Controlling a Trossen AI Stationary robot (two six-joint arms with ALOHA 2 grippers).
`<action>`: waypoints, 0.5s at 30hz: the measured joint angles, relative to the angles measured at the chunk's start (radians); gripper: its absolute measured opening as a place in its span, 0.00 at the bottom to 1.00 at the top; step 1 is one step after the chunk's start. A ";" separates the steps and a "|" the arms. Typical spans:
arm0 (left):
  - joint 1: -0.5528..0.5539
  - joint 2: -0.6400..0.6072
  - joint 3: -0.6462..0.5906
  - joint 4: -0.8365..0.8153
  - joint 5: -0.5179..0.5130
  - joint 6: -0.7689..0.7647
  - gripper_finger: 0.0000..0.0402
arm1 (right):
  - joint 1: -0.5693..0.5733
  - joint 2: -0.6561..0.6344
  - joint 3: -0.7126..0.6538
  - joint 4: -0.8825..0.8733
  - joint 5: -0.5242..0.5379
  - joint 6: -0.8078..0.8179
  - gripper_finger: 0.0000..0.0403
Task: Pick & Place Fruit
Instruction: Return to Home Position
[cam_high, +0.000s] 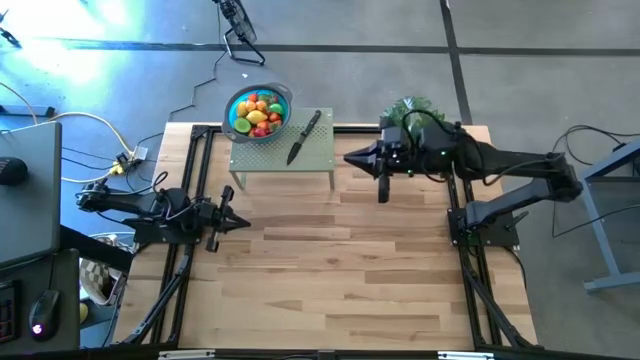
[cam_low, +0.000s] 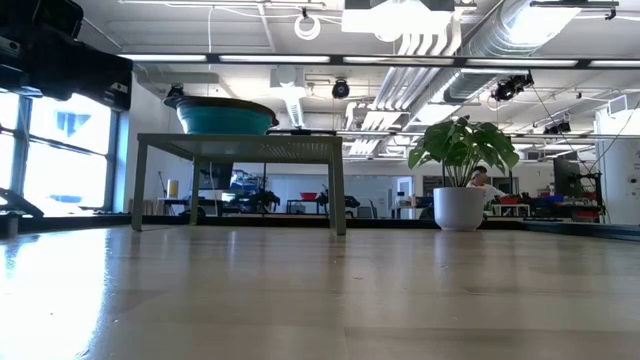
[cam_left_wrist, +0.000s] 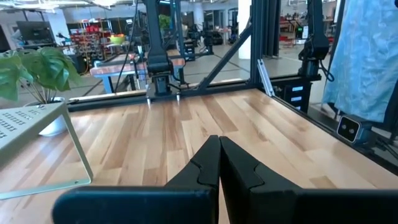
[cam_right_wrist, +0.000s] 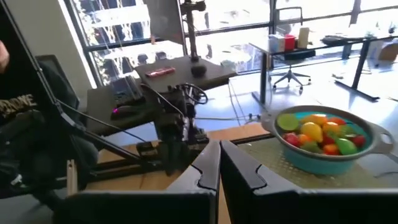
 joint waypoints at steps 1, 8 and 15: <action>0.000 0.000 0.000 0.000 0.000 0.000 0.00 | 0.001 -0.006 0.000 -0.011 0.009 -0.004 0.01; 0.000 0.000 -0.001 0.000 0.000 0.000 0.00 | 0.035 -0.097 -0.123 -0.002 0.114 -0.013 0.01; 0.000 0.000 -0.001 0.000 -0.001 -0.001 0.00 | 0.055 -0.215 -0.409 0.288 0.146 0.014 0.01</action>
